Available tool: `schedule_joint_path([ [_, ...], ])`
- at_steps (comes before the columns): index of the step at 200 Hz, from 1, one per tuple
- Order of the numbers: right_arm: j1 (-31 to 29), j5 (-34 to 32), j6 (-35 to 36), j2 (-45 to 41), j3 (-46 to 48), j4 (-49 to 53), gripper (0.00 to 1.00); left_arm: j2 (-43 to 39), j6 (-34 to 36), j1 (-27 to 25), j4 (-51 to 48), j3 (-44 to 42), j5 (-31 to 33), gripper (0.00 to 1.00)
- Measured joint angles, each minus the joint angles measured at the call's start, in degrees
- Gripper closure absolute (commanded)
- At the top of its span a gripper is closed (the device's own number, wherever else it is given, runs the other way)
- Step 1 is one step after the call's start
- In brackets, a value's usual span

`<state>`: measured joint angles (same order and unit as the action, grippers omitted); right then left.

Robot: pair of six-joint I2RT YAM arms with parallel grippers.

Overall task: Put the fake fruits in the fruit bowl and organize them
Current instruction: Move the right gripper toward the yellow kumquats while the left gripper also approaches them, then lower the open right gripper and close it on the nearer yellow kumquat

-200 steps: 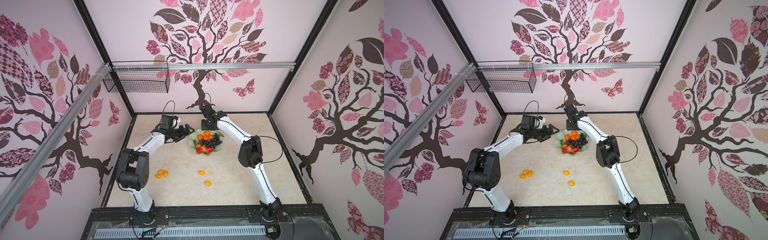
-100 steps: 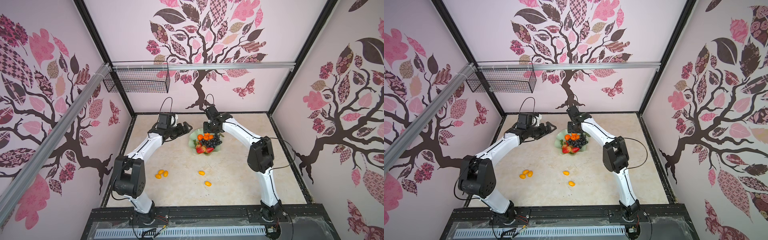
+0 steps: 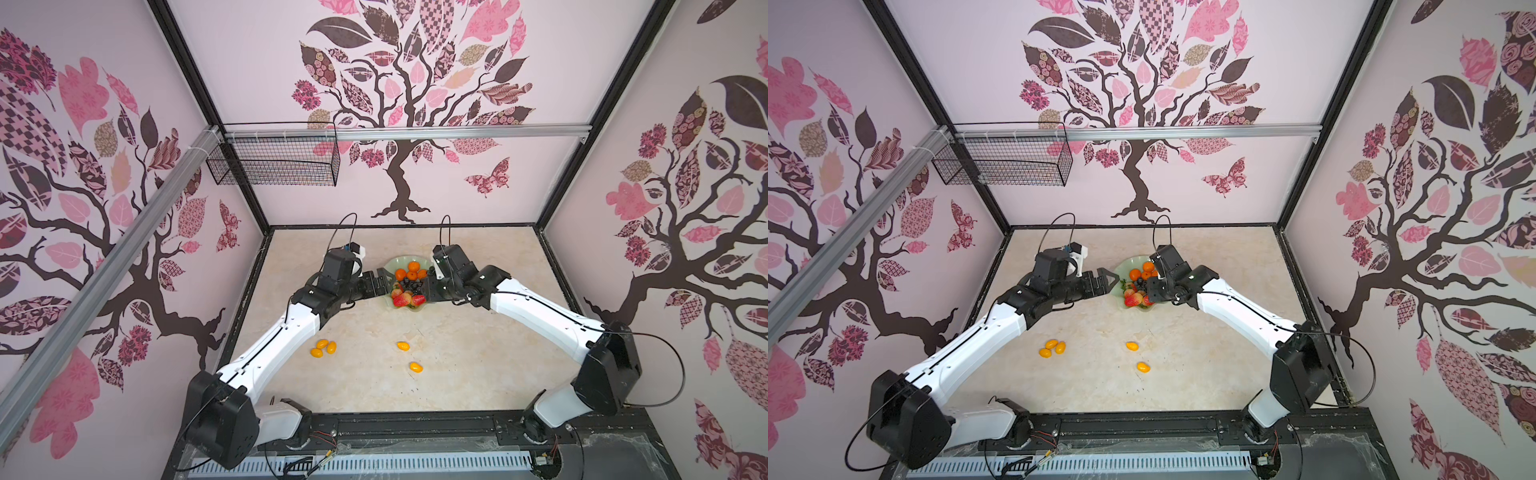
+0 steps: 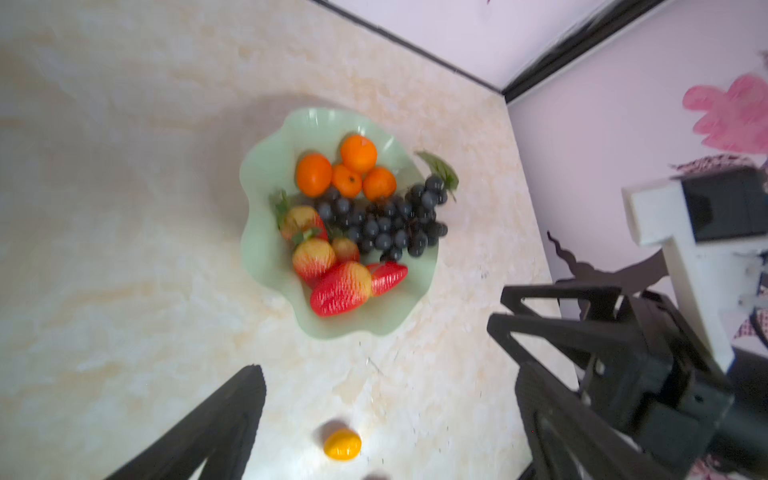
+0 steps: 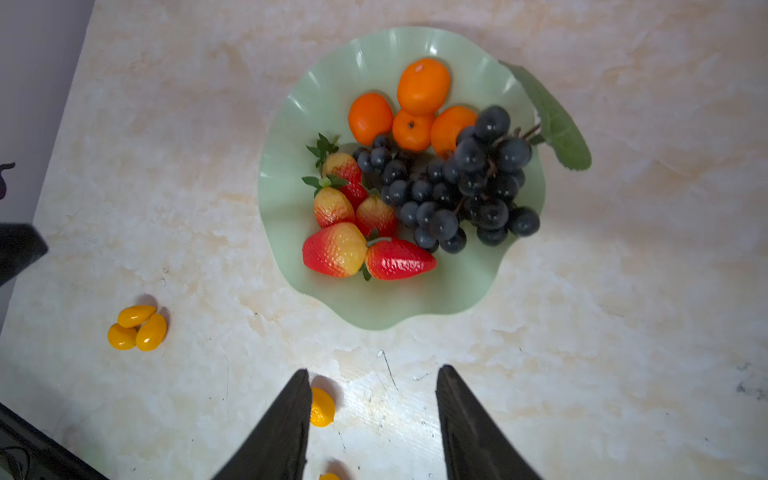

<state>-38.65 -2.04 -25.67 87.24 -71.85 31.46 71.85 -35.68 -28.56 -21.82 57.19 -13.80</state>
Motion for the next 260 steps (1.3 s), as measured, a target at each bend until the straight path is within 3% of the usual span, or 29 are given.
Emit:
schedule_joint_path([
  [39,-3.5,1.7,-0.2,-4.3,10.5,-2.2,0.48,-9.0,-2.8,-8.9,-5.2,-6.2,6.1,0.02],
  [92,-8.7,6.2,1.2,-7.6,18.4,-4.8,0.49,-22.1,-6.8,-12.7,-9.4,-15.0,9.1,0.02],
  [137,-12.2,9.6,4.0,-5.6,18.8,-5.3,0.52,-28.9,-11.5,-18.8,-11.9,-21.5,10.8,0.02],
  [207,-19.1,8.2,7.3,7.7,12.0,-1.9,0.55,-32.0,-15.0,-19.4,-13.5,-24.4,12.7,0.02],
  [260,-19.8,6.5,7.8,9.2,11.0,0.0,0.56,-31.7,-14.9,-19.4,-14.0,-24.4,13.6,0.02],
])
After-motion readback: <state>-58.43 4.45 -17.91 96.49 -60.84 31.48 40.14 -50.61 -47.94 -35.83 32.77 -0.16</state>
